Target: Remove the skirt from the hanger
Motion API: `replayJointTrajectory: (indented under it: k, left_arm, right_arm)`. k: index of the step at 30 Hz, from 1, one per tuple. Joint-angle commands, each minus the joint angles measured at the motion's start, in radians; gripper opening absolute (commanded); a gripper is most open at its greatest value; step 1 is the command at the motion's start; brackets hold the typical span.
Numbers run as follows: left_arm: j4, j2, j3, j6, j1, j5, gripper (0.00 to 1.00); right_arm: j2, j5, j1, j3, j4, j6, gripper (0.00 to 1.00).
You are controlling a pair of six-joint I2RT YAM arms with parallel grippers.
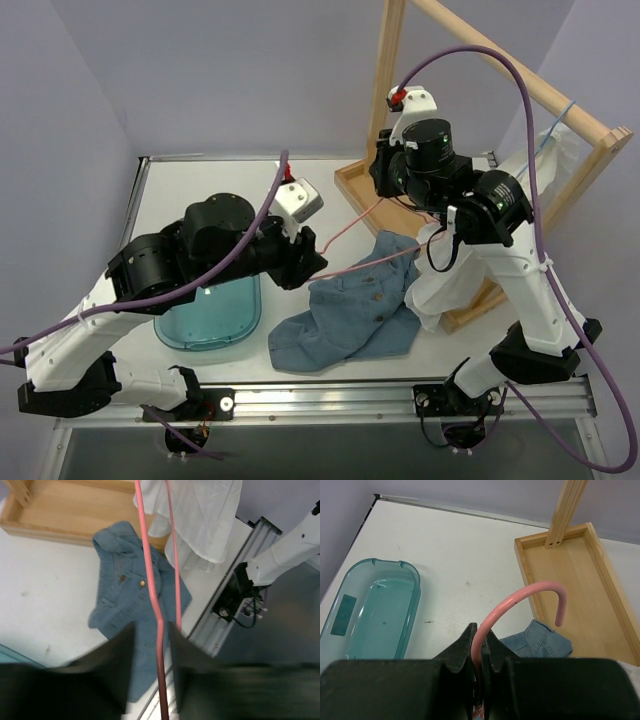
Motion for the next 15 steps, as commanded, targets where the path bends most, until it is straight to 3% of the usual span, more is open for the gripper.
replayJointTrajectory:
  k: [1,2,5,6,7,8,11,15]
  left_arm:
    - [-0.005,0.016,0.017,-0.022,0.024,0.034,0.18]
    - [-0.014,0.018,0.020,-0.033,0.033,0.036,0.03]
    - [-0.020,0.015,0.014,-0.042,0.073,0.032,0.02]
    - [-0.017,0.004,0.011,-0.042,0.087,0.031,0.02]
    - [-0.008,0.001,0.011,-0.033,0.102,0.042,0.02]
    - [-0.003,-0.003,0.008,-0.028,0.127,0.042,0.02]
    - [0.024,-0.013,0.008,-0.011,0.181,0.071,0.02]
    - [0.052,0.030,0.039,0.013,0.215,0.116,0.02]
  right_arm:
    - [0.009,0.028,0.016,0.036,-0.007,0.007,0.00]
    - [0.004,0.033,0.018,0.035,-0.003,0.009,0.00]
    - [-0.014,0.006,0.019,0.018,0.014,0.004,0.01]
    - [-0.022,-0.033,0.019,0.012,0.020,0.000,0.13]
    - [-0.042,-0.042,0.019,0.001,0.023,-0.002,0.33]
    - [-0.054,-0.047,0.021,-0.001,0.025,0.006,0.64]
    - [-0.100,-0.056,0.019,0.013,-0.009,0.049,1.00]
    - [-0.170,-0.067,0.019,0.073,-0.062,0.107,1.00]
